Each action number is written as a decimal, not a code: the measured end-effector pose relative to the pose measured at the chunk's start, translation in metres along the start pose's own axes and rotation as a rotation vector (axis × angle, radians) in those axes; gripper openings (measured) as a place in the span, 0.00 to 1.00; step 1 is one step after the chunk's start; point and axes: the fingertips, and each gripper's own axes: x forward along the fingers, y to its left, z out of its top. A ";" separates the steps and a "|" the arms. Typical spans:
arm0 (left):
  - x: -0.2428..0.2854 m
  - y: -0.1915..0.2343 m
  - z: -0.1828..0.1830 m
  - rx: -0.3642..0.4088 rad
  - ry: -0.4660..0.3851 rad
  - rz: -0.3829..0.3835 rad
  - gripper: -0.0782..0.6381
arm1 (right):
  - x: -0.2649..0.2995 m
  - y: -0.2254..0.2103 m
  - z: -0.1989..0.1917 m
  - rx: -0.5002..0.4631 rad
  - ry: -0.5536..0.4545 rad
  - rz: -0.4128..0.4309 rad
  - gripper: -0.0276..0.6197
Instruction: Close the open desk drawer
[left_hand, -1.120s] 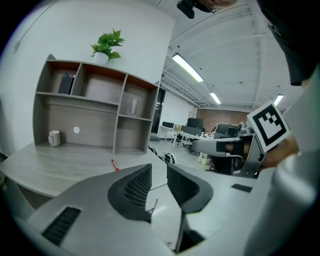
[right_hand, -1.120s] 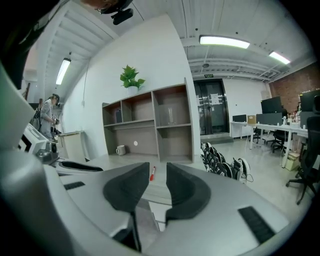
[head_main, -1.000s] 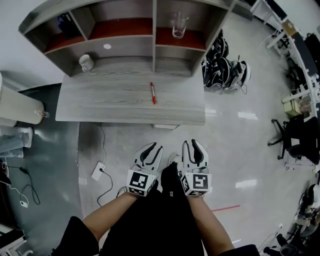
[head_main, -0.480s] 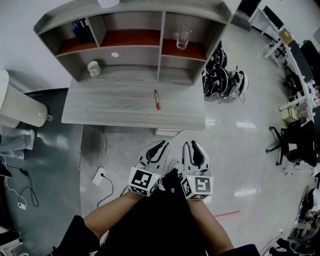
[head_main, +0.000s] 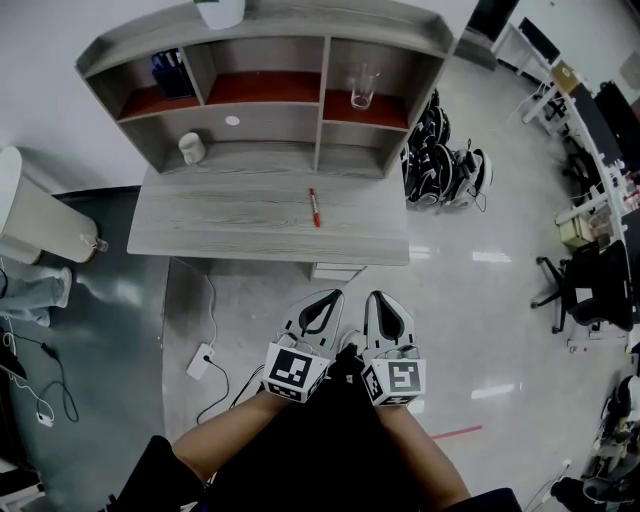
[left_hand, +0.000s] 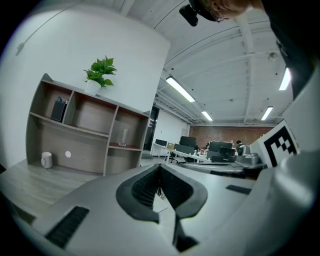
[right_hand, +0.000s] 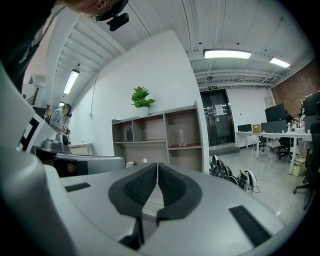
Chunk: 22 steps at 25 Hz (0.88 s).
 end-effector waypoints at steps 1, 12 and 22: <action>0.000 -0.001 0.001 0.005 -0.005 0.000 0.13 | -0.001 0.001 0.002 -0.003 -0.006 -0.002 0.08; -0.001 0.000 0.005 0.063 -0.027 0.040 0.13 | -0.004 0.012 0.004 -0.082 0.009 0.019 0.07; 0.000 -0.005 -0.005 0.063 -0.011 0.012 0.13 | -0.007 0.012 -0.004 -0.087 0.042 0.008 0.07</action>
